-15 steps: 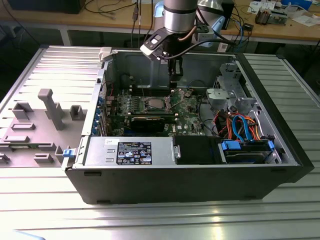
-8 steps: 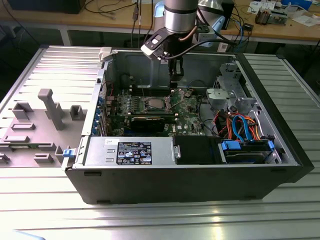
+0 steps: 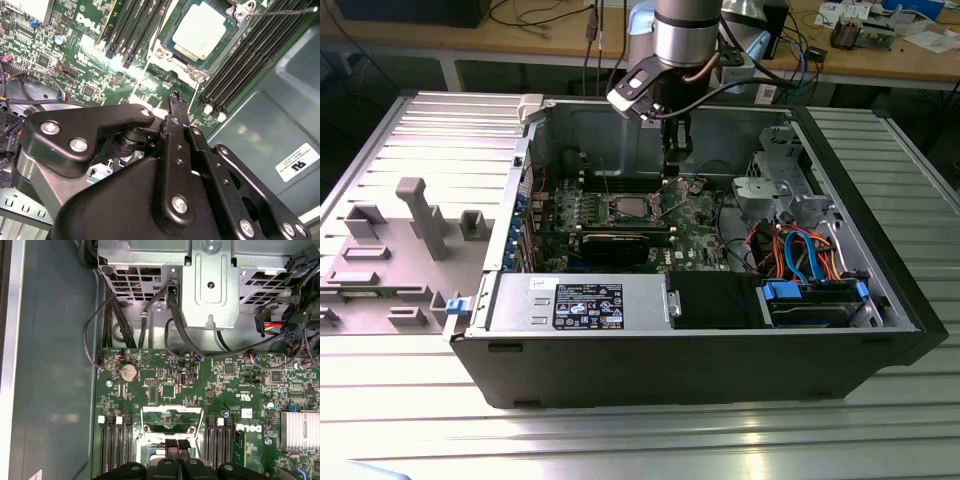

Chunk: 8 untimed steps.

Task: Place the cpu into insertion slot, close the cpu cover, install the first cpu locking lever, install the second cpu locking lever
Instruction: 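Close the cpu cover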

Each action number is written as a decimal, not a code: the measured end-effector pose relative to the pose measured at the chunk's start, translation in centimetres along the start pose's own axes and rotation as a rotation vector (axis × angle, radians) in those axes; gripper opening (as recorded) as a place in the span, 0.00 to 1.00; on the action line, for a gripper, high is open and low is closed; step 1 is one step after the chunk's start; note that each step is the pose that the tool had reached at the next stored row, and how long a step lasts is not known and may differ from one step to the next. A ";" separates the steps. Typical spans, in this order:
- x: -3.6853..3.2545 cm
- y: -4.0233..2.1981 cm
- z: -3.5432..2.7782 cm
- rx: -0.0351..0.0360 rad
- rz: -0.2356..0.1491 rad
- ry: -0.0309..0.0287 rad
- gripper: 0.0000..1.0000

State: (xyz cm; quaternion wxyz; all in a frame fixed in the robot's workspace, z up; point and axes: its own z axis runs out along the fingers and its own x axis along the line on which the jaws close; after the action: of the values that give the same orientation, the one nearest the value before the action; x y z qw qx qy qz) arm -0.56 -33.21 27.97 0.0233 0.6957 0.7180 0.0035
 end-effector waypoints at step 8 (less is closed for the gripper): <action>-0.02 0.65 0.03 0.0001 0.000 -0.0005 0.11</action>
State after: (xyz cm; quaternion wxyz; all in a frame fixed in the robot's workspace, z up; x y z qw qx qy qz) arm 0.09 -33.21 27.97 0.0234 0.6956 0.7180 0.0033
